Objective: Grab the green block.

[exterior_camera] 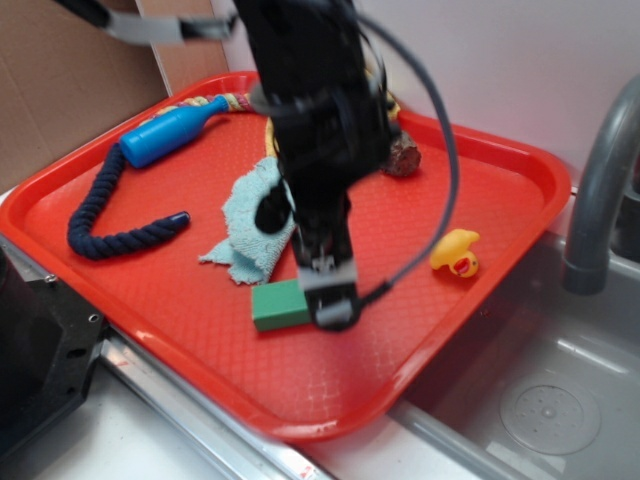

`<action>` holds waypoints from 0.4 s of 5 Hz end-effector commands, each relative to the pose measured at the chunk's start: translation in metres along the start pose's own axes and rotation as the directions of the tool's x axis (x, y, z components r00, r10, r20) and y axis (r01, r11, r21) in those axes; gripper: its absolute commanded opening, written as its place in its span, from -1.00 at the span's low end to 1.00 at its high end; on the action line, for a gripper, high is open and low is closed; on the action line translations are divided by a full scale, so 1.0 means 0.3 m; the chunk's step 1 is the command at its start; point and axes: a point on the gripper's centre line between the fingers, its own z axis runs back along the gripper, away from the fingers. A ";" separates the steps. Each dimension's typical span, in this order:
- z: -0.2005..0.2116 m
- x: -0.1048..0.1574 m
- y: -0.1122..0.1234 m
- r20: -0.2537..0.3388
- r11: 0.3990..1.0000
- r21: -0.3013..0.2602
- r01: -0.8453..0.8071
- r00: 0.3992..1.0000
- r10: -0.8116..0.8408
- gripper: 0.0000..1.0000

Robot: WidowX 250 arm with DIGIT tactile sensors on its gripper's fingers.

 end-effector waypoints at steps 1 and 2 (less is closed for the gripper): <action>-0.045 -0.029 -0.012 0.029 1.000 -0.010 -0.020 0.999 0.020 1.00; -0.084 -0.021 -0.033 0.002 0.999 -0.034 -0.005 1.000 0.005 1.00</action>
